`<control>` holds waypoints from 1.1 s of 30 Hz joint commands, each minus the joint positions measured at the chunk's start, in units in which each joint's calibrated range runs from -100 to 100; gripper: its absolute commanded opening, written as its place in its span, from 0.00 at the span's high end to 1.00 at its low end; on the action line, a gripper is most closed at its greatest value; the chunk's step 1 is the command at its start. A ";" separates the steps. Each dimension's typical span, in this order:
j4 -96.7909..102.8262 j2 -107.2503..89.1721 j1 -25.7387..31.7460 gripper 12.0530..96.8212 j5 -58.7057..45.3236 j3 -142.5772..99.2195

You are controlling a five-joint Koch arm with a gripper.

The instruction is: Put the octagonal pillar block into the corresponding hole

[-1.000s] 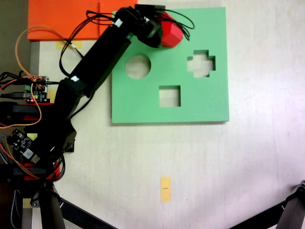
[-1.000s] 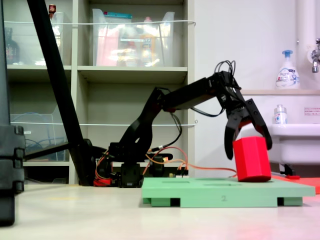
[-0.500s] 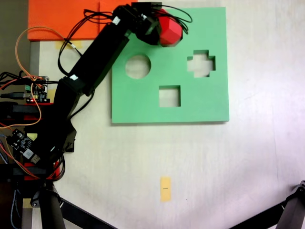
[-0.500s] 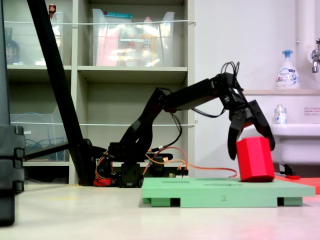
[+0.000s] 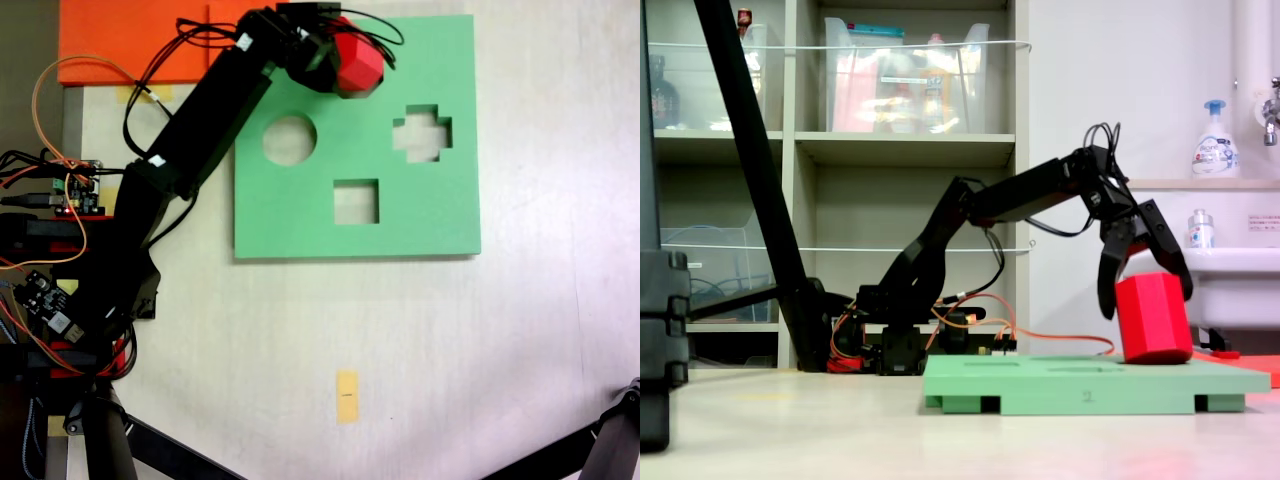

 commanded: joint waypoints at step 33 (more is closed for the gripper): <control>-7.85 -8.72 -0.29 0.81 -0.83 2.82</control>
